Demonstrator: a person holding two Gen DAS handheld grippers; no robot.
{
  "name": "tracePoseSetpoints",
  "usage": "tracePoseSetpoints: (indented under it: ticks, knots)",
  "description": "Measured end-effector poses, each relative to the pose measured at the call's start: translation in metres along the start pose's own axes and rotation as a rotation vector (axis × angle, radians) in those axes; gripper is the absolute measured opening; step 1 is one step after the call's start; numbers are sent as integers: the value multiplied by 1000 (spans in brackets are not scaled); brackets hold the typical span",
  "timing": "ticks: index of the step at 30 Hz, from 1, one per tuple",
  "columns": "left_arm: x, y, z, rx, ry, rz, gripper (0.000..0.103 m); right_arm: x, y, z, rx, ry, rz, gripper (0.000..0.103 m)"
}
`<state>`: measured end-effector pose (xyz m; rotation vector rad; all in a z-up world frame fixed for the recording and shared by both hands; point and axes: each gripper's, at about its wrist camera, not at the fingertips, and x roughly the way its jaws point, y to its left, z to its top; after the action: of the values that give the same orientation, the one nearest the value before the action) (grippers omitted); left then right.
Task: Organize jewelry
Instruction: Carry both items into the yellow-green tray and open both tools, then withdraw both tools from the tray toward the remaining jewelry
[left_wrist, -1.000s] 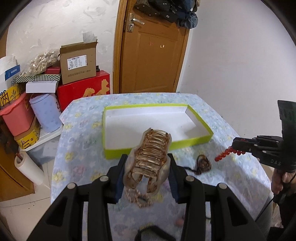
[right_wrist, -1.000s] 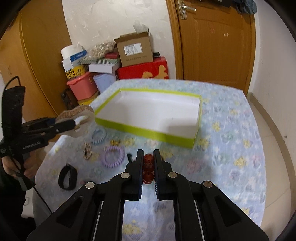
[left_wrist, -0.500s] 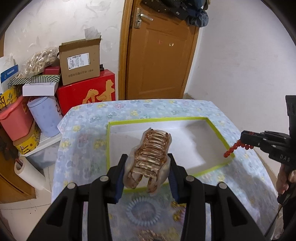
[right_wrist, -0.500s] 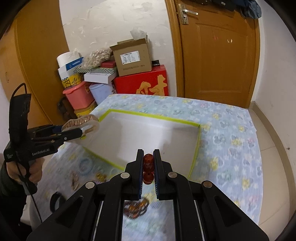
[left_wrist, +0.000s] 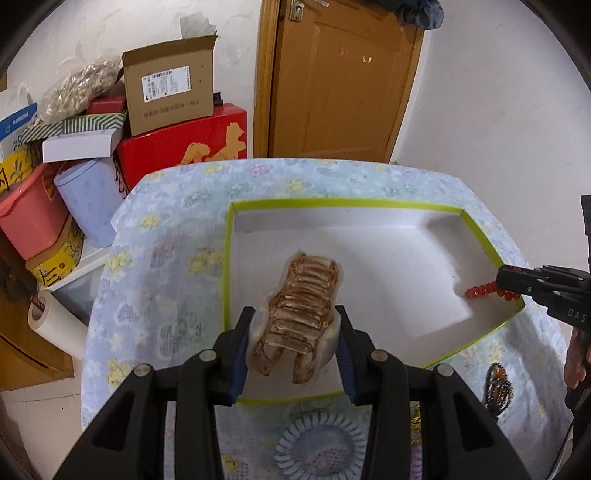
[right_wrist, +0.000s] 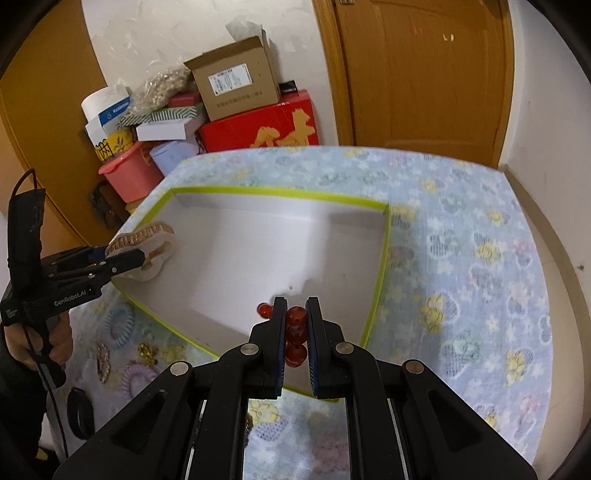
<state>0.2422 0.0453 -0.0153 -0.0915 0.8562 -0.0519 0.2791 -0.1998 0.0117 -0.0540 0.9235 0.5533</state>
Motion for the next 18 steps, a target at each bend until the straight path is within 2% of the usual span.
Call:
tracePoseSetpoints:
  ticks: [4,7,13,18]
  knots:
    - [-1,-2,-2,1,-3,9,43,0,0,-6,-2,11,-15,11]
    - [-3,-4,-3,9,-6,20,43,-2,0,-11,-3,11,-24,19]
    - [-14,-4,-6,-3,-15,10,43,-14,2,-16,-7,-10,-30,28]
    - [-33,-5,-13,-7,-29,5,43,-35,11,-27,-9,-42,-35,29]
